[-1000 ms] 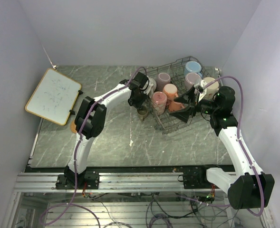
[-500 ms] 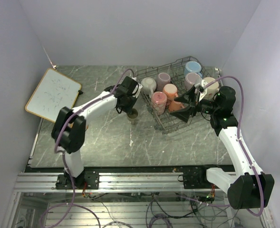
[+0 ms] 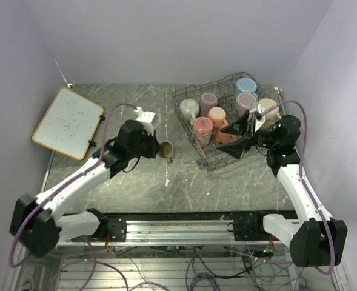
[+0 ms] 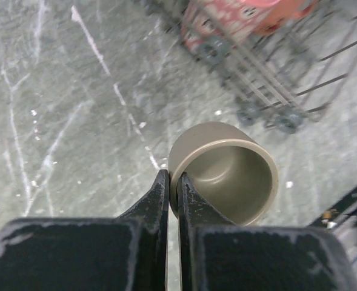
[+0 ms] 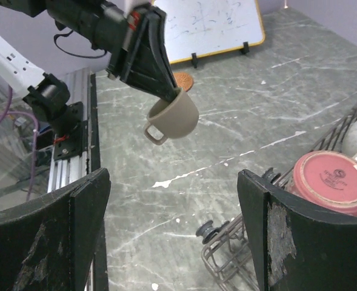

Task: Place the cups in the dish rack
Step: Pick up the cup at the center of the board, then turn the cup upside down in the dish rack.

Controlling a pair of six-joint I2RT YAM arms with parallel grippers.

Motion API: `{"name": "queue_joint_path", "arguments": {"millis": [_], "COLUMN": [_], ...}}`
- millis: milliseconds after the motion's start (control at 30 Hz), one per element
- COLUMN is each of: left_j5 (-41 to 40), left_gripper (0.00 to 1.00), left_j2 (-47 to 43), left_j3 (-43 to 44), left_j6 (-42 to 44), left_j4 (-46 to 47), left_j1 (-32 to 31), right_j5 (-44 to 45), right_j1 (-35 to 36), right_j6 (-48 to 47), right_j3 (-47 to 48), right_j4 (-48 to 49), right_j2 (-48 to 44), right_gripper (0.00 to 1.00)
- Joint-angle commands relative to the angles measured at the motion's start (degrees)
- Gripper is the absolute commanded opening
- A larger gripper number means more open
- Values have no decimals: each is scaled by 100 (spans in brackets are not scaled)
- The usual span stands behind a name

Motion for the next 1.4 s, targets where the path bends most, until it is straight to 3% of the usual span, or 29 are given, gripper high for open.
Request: {"name": "queue_joint_path", "arguments": {"millis": [0,200,467,533,700,833,1133,1367], "left_j5": [443,842,635,533,196,107,299,588], "left_gripper": [7,7,7,7,7,7,7,7], "left_j2": [-1197,-2205,-2818,-2910,-3082,-2998,-2353,-1511], "left_j3": [-815,-1761,-2690,-2842,-3263,-3416,-3147,-2921], "left_j6": [-1092,-2254,-3436,-3634,-4022,-3998,-2942,-2733], "left_j4": [1862,3241,5117,5493,6578,7276,8199,9405], "left_j1": [26,26,26,26,26,26,31,26], "right_j5": [-285,-355,-317,-298,-128,-154,153,228], "right_j1": [-21,124,1205,1404,1675,1937,2375,2635], "right_j6": [924,1347,668,1155,3685,5039,5986,6211], "right_j3": [-296,-121,1331,1548,1143,1084,964,1001], "right_j4": [1196,1234,-1152,-975,846,1530,1742,1897], "right_j2": [-56,80,780,880,989,1237,1422,1699], "right_gripper": [85,85,84,84,82,80,77,74]}}
